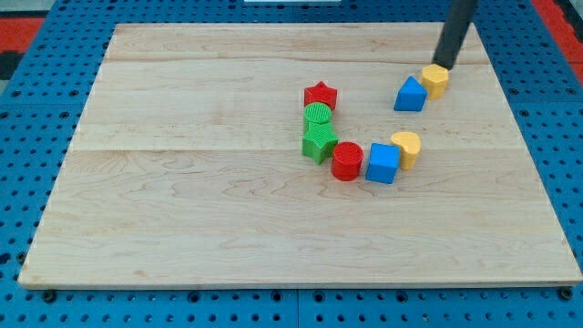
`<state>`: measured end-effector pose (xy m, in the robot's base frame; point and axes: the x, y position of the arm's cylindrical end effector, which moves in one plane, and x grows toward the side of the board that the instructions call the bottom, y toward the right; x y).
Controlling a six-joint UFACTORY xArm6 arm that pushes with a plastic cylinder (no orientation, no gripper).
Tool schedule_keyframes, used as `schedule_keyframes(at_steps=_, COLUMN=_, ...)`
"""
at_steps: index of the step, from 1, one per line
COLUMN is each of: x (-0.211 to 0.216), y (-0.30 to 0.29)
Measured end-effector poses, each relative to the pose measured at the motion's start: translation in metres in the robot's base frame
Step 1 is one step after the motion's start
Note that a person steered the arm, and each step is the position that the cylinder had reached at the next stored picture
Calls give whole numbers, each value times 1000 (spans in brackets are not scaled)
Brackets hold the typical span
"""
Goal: Move blue triangle to the yellow heart
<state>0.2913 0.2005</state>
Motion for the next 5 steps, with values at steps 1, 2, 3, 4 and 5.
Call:
schedule_keyframes(at_steps=1, x=0, y=-20)
schedule_keyframes(at_steps=2, x=2, y=-24)
schedule_keyframes(at_steps=3, x=3, y=-35)
schedule_keyframes(at_steps=4, x=7, y=-72)
schedule_keyframes(at_steps=5, x=22, y=-84)
